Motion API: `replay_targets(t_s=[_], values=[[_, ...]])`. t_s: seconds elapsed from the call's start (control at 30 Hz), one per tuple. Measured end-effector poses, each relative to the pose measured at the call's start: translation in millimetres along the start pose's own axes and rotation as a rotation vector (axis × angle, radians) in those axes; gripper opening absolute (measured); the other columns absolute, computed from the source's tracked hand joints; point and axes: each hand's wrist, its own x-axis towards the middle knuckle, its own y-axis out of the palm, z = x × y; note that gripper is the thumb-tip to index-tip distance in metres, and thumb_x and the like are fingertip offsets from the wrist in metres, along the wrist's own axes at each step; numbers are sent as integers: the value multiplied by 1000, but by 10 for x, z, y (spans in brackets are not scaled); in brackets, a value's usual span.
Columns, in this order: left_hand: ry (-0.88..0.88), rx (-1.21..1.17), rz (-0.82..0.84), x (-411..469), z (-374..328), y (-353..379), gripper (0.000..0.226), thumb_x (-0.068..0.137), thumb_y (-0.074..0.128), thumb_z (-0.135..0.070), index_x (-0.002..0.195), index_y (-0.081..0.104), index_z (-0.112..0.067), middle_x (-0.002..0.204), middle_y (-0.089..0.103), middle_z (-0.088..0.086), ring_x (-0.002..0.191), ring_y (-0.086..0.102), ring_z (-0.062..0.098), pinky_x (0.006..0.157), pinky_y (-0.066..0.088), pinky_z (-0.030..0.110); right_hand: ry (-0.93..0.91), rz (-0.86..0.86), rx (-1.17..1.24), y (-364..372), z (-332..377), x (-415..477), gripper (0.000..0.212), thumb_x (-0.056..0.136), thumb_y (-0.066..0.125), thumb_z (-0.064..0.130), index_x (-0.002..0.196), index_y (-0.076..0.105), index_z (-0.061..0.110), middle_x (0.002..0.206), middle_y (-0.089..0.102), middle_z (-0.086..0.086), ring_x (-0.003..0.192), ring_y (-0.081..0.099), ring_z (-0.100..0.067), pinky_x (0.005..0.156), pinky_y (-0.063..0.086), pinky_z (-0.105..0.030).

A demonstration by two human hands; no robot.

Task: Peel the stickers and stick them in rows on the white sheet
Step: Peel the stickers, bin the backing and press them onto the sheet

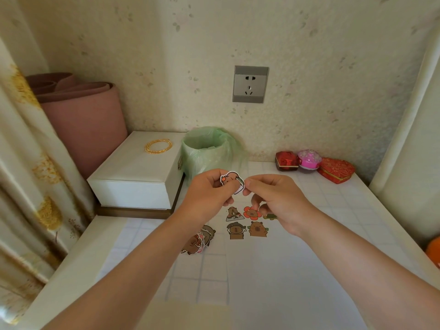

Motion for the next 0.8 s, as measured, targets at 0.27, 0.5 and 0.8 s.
replay_targets(t_s=[0.27, 0.5, 0.8], values=[[-2, 53, 46, 26, 9, -38, 8, 90, 66, -13, 89, 74, -13, 62, 61, 3, 56, 56, 11, 65, 50, 27, -120, -1, -227, -48, 57, -14, 17, 92, 65, 12, 80, 75, 9, 63, 63, -13, 48, 52, -14, 42, 41, -17], [-59, -6, 135, 24, -5, -85, 11, 94, 63, -16, 88, 73, -15, 69, 60, 8, 58, 56, 13, 63, 49, 23, -107, 85, -104, -41, 51, -46, 18, 96, 62, 11, 85, 72, 1, 74, 63, -12, 53, 50, -20, 42, 40, -20], [-14, -11, -17, 7, 25, 1, 21, 89, 71, -22, 108, 65, -27, 98, 67, -6, 75, 62, 7, 61, 54, 24, -99, 24, -90, -26, 91, -66, 22, 94, 63, 15, 74, 72, 12, 56, 56, -10, 50, 48, -21, 44, 40, -22]])
